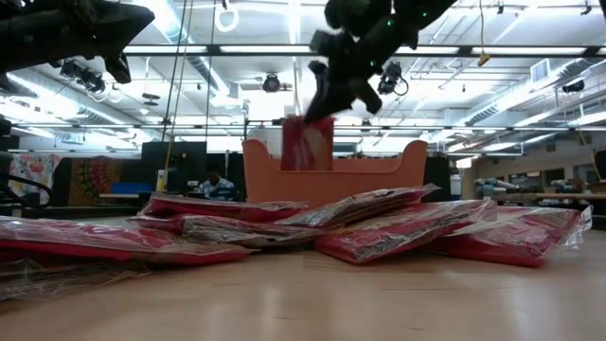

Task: Sort popcorn bags into baskets
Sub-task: Put the red popcorn bag into the orange bin

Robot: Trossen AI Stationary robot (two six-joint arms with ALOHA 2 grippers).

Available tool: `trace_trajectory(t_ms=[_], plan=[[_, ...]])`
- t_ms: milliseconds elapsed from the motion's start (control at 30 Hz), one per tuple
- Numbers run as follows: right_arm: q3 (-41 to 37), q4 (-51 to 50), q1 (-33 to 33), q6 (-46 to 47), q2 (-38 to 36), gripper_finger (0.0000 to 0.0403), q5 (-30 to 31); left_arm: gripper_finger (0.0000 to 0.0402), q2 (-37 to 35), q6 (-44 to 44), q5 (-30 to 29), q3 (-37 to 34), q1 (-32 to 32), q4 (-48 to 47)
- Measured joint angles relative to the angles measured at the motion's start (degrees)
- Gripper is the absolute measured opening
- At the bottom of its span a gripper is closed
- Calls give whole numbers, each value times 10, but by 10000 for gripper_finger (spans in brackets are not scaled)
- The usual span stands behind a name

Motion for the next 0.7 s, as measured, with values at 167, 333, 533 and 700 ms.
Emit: trace_trajectory(t_ms=[167, 333, 533, 700], plan=[[0, -29, 1, -39, 0, 11, 67, 25, 0, 0, 0, 0, 0, -1], [0, -42, 2, -60, -5, 23, 88, 25, 0, 0, 0, 0, 0, -2], [1, -146, 11, -38, -5, 46, 109, 25, 0, 0, 0, 0, 0, -3], [0, -263, 19, -23, -5, 66, 198, 25, 0, 0, 0, 0, 0, -3]])
